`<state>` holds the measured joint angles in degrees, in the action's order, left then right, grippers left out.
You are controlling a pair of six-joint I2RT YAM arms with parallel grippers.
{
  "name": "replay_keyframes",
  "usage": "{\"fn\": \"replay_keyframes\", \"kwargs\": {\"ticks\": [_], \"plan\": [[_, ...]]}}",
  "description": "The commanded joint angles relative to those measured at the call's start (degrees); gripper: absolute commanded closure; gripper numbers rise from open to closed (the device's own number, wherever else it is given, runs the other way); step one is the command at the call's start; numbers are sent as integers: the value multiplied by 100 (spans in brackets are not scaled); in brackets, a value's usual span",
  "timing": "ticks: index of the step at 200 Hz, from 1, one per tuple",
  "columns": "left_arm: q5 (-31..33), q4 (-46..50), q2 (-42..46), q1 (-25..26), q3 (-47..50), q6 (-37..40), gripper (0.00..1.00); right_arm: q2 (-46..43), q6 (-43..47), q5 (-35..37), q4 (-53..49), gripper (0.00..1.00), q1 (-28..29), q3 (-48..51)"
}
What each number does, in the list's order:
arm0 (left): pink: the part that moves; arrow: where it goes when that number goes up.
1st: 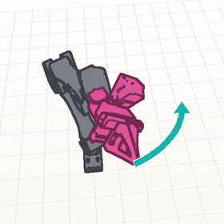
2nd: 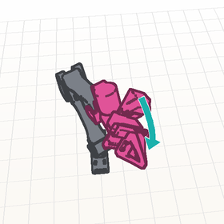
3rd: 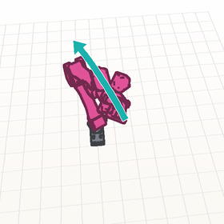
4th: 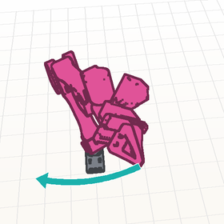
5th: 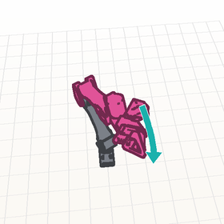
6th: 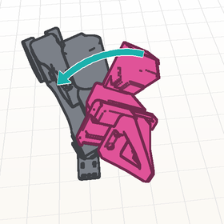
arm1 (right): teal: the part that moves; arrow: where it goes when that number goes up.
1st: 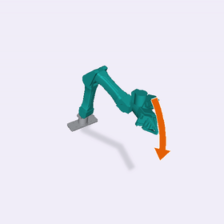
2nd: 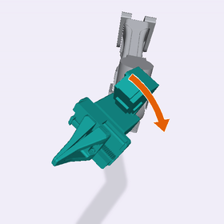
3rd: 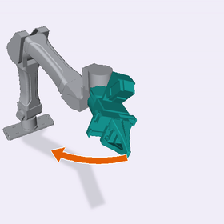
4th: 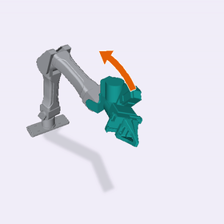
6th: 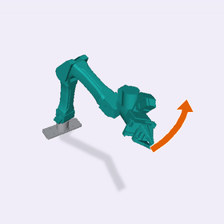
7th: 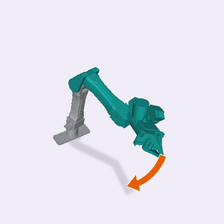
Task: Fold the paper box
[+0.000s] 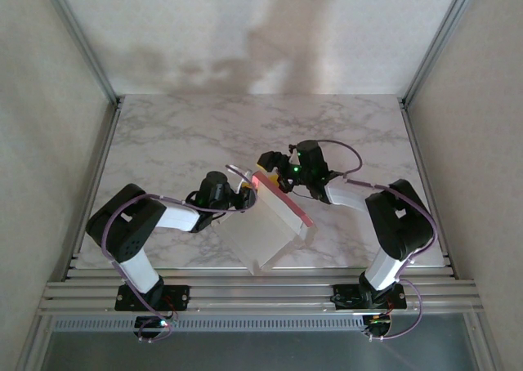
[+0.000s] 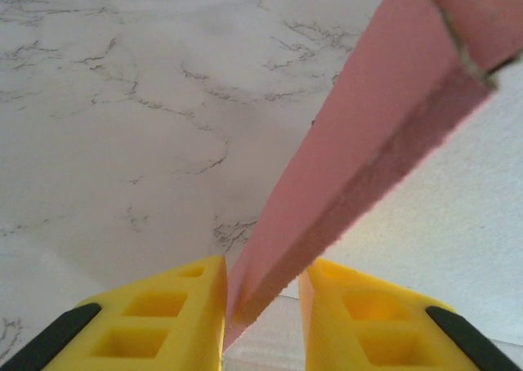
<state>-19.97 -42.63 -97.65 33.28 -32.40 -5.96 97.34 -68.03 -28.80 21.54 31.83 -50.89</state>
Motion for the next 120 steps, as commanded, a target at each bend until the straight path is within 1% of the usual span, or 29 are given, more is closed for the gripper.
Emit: {"fn": "replay_keyframes", "kwargs": {"ticks": [1, 24, 48, 62, 99, 120], "plan": [[123, -273, 88, -41, 103, -32, 73, 282, 143, -169, -48, 22, -49, -298], [235, -374, 69, -41, 103, -81, 74, 558, -159, -365, 336, 27, -45, -303], [390, -508, 29, -40, 92, -172, 76, 649, -404, -416, 591, 30, -3, -170], [428, -577, -19, -36, 72, -211, 76, 651, -526, -418, 714, 30, 50, -65], [484, -676, -156, -14, -2, -305, 79, 634, -1147, -386, 1489, 30, 148, 370], [524, -651, -202, 28, -62, -310, 81, 645, -1346, -353, 1715, 30, 232, 458]]}}
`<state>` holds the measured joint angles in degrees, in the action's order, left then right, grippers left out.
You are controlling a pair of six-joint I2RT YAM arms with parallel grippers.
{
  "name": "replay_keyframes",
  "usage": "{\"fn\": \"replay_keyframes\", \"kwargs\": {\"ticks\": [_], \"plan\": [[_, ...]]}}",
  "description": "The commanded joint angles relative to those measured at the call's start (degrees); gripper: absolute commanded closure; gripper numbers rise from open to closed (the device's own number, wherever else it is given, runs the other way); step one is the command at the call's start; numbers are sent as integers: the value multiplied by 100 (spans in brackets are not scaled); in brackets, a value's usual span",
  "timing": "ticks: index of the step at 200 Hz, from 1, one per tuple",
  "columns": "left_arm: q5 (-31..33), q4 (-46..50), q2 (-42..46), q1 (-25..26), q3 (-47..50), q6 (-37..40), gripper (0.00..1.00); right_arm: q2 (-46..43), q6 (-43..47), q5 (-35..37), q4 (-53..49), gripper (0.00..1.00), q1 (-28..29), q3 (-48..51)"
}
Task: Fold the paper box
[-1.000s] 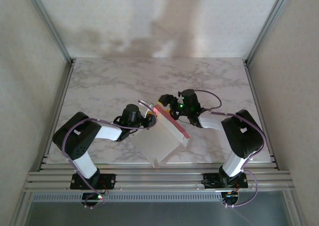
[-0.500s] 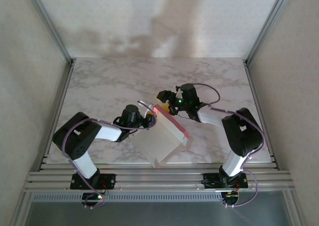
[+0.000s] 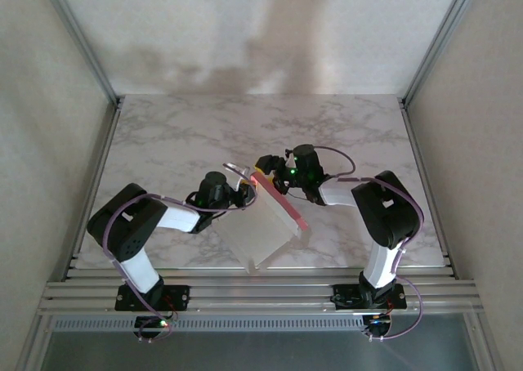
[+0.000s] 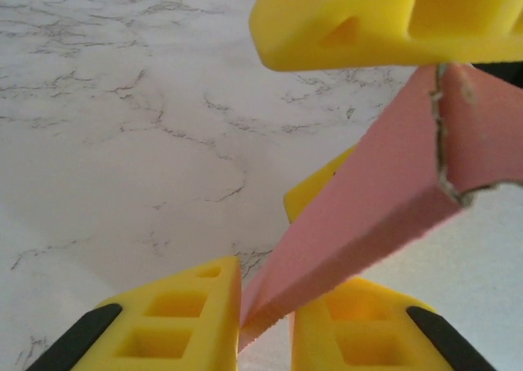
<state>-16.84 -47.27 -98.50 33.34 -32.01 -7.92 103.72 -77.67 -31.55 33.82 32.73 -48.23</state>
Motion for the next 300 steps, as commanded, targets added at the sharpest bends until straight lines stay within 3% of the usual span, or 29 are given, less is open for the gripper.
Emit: {"fn": "replay_keyframes", "kwargs": {"ticks": [1, 29, 109, 145, 186, 262, 285, 300], "plan": [[214, -183, -121, 22, -102, -113, 81, 3, -386, -74, 495, 30, 153, 191], [282, -178, -160, 45, -111, -120, 87, -43, -448, 21, 493, 30, 219, 205], [588, -151, -145, 111, -152, -148, 91, -39, -748, 89, 628, 31, 288, 375], [580, -194, -107, 133, -135, -179, 86, -45, -726, 96, 565, 31, 279, 341], [479, -73, 319, 146, 92, -145, 79, -234, -163, 192, -221, 29, 113, 147], [160, 1024, 1604, 140, 499, -182, 53, -995, 1640, 198, -2301, 21, -304, -531], [47, 1425, 2088, 132, 582, -299, 37, -1170, 2408, 129, -3162, 18, -325, -915], [-106, 1735, 2394, 133, 591, -427, 17, -1305, 2962, 70, -3740, 18, -326, -1148]]}}
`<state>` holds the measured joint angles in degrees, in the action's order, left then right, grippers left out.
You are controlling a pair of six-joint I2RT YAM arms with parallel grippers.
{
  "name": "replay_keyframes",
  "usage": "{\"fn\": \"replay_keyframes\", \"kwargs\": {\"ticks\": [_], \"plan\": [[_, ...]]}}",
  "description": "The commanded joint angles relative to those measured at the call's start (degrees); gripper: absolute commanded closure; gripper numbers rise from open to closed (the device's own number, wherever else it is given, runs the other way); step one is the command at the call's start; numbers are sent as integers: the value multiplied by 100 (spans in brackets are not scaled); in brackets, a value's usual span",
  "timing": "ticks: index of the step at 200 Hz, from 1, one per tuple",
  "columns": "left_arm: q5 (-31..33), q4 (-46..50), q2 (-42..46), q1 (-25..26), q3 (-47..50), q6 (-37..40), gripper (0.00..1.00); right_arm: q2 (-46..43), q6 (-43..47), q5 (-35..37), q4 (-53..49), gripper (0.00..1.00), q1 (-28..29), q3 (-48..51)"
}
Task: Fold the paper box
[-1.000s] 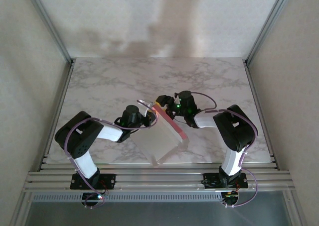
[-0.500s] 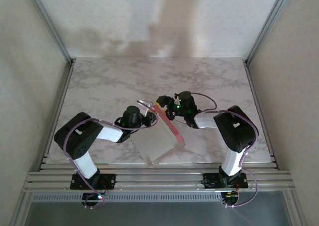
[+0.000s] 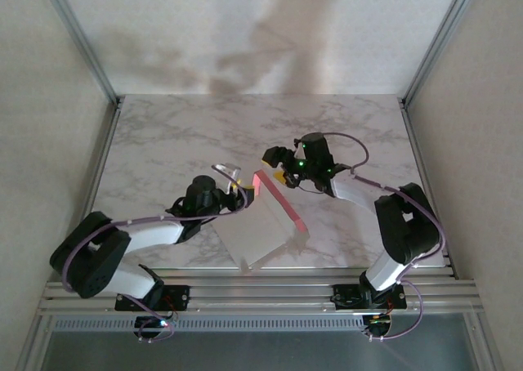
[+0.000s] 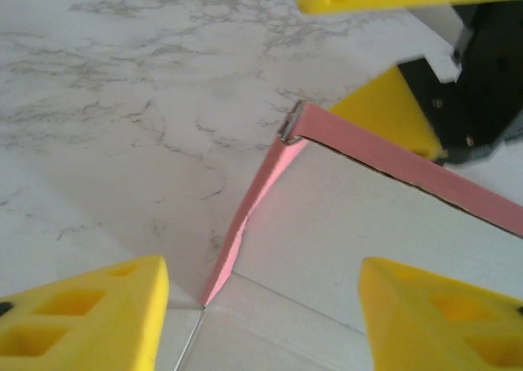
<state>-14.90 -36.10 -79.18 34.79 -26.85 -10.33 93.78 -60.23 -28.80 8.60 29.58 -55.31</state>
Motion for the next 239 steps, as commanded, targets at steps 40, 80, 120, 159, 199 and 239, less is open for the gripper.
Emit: {"fn": "replay_keyframes", "kwargs": {"ticks": [40, 80, 120, 159, 199, 239], "plan": [[-609, 1759, 1274, -7, 209, -770, 1, -677, 3310, 375, -3798, 17, 233, -1338], [-575, 2008, 2283, -58, 497, -1618, 1, -707, 4551, 657, -4991, 13, 411, -1746], [-781, 1885, 2719, -463, 734, -2312, 1, -294, 5137, 998, -5710, 13, 678, -2290], [-890, 1712, 2877, -866, 876, -2600, 1, 179, 5488, 1157, -6120, 13, 991, -2695], [-989, 1482, 2875, -1206, 882, -2784, 1, 633, 5768, 1499, -6349, 17, 1188, -3099], [-977, 1482, 2900, -1408, 878, -2782, 1, 1262, 6111, 1662, -6633, 29, 1269, -3798]]}}
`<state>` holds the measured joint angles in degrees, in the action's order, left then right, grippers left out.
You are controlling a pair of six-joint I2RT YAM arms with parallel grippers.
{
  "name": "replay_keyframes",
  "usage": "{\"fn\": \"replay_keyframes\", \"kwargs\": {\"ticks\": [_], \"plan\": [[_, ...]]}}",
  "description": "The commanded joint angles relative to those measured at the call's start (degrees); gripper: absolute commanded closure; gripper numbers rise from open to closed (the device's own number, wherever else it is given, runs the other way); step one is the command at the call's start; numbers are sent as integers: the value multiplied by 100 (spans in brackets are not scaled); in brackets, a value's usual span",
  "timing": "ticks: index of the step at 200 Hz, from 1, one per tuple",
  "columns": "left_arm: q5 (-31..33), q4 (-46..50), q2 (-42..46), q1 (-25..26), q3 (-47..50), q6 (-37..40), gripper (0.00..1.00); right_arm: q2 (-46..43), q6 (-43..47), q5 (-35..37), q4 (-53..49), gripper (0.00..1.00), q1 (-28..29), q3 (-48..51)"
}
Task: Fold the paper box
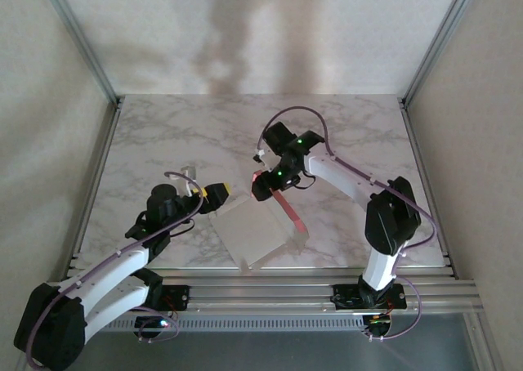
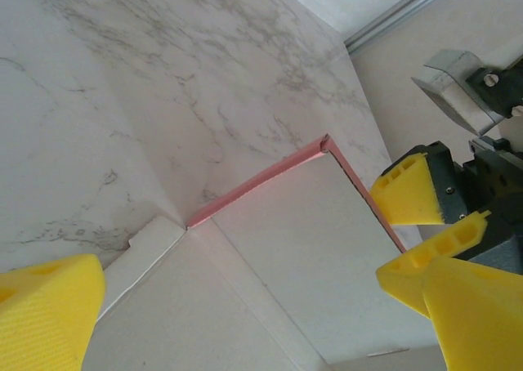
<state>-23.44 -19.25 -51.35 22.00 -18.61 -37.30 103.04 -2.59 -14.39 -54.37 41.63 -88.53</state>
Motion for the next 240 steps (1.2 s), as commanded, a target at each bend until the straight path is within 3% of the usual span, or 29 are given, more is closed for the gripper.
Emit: {"fn": "replay_keyframes", "kwargs": {"ticks": [1, 47, 140, 157, 188, 208, 240], "plan": [[-120, -207, 122, -136, 57, -85, 1, 350, 356, 224, -341, 30, 65, -492], [-67, -162, 152, -316, 84, 3, 1, 939, 760, 296, -606, 46, 91, -1295], [272, 279, 499, -661, 138, -21, 0, 2676, 1653, 753, -1591, 58, 776, -4146], [473, 413, 831, -748, 165, -92, 1, 2974, 1678, 723, -1723, 57, 853, -4602], [454, 526, 1277, -871, 169, -57, 0, 2798, 1403, 676, -1366, 39, 891, -4551], [-22, 467, 1271, -878, 130, 78, 1, 2258, 1227, 836, -972, 35, 858, -4102], [-880, 528, 1078, -773, 279, -84, 1, 1260, 753, 474, -459, 25, 662, -3225]]}}
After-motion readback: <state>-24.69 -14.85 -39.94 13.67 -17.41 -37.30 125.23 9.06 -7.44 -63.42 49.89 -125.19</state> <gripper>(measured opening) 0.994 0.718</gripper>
